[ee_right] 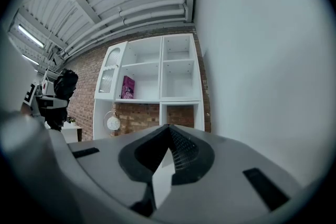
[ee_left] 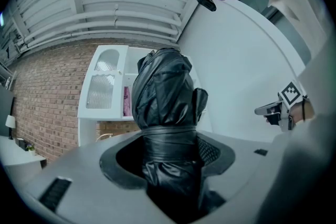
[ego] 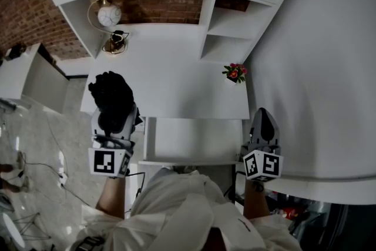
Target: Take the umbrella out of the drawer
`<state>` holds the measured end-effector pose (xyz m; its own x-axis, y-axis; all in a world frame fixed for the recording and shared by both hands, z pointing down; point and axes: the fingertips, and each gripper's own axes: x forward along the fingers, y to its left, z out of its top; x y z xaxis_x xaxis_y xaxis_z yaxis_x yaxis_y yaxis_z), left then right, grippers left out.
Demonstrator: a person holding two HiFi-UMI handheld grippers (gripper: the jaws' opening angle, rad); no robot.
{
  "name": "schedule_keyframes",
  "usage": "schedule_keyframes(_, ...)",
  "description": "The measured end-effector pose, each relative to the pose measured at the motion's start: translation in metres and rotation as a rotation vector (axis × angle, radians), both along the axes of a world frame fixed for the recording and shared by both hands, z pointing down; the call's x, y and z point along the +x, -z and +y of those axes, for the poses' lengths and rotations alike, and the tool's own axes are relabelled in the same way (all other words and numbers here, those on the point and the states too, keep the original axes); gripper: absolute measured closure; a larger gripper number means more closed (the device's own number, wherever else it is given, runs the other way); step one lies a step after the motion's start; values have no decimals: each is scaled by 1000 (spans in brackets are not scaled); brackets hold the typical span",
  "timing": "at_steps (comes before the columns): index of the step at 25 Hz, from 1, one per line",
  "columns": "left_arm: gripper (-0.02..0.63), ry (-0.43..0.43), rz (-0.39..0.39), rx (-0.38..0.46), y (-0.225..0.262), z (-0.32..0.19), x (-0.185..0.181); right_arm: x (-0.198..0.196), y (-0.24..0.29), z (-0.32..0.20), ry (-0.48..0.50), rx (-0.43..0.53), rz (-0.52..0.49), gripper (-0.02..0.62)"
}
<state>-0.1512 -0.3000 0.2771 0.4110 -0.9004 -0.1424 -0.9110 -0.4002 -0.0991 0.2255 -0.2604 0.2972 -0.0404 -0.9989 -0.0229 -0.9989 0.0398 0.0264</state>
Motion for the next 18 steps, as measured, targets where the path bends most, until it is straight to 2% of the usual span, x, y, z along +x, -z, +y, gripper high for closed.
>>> schedule_keyframes(4, 336, -2, 1, -1, 0, 0, 2, 0, 1, 1, 0, 0, 6, 580)
schedule_keyframes(7, 336, 9, -28, -36, -10, 1, -1, 0, 0, 3, 2, -3, 9, 580)
schedule_keyframes(11, 336, 19, -27, -55, -10, 0, -1, -1, 1, 4, 3, -6, 14, 580)
schedule_keyframes(18, 336, 5, -21, -24, -3, 0, 5, -2, 0, 3, 11, -10, 21, 580)
